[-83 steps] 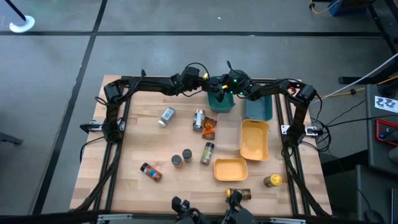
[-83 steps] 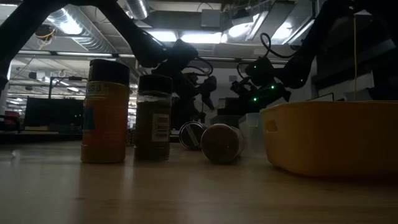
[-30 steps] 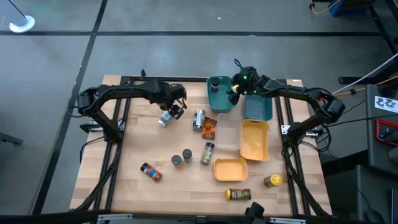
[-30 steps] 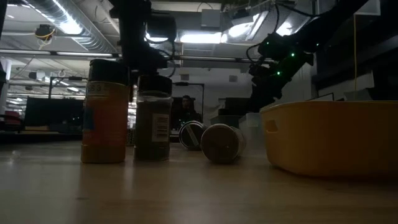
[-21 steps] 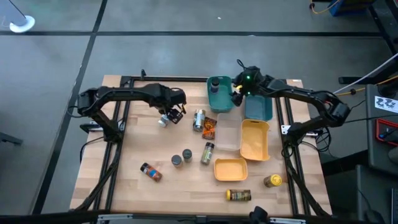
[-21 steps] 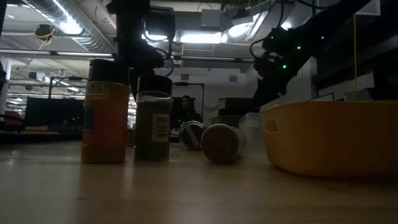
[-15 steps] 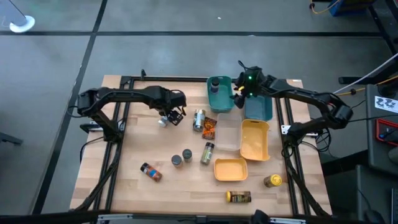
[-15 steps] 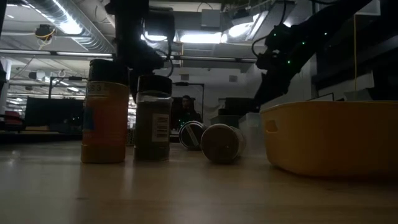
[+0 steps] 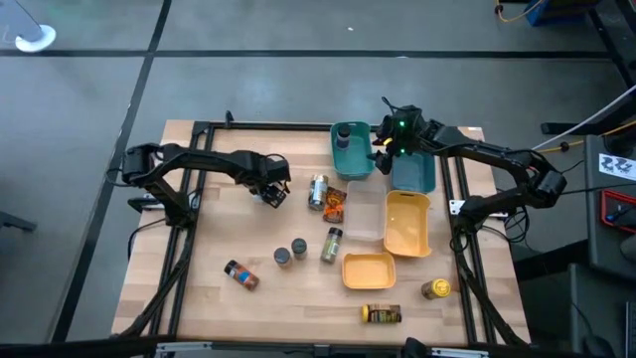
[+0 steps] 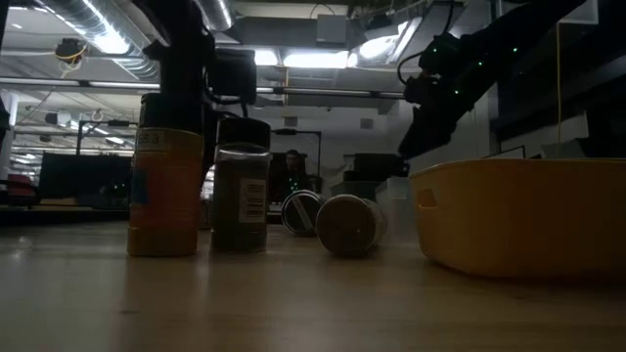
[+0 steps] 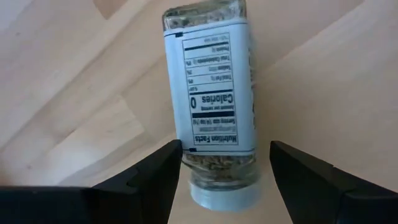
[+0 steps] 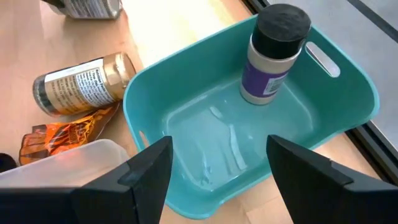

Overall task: Sort spices by type
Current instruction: Put the white seasoning into the blue bin

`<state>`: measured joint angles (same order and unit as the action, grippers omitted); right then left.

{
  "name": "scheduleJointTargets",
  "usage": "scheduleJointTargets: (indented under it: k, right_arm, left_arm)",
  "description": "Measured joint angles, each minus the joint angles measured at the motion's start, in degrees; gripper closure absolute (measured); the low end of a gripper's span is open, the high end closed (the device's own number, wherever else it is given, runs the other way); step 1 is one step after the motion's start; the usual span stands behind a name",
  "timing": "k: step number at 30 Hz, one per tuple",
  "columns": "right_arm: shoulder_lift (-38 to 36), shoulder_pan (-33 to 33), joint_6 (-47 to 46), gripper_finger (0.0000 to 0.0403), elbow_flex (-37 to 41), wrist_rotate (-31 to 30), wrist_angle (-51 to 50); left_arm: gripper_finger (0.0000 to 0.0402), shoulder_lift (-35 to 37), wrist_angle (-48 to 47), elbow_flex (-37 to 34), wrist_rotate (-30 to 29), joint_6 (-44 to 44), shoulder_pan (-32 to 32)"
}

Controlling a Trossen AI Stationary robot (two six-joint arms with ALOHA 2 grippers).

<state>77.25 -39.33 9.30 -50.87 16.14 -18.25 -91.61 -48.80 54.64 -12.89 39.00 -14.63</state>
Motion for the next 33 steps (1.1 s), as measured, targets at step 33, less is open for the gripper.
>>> scheduleJointTargets:
  k: [33]
  right_arm:
    - [0.1,18.9,12.3,0.0146,0.0,0.1,10.2]
  left_arm:
    - [0.0218,-0.3,9.5,3.3,4.4,-11.7,0.0]
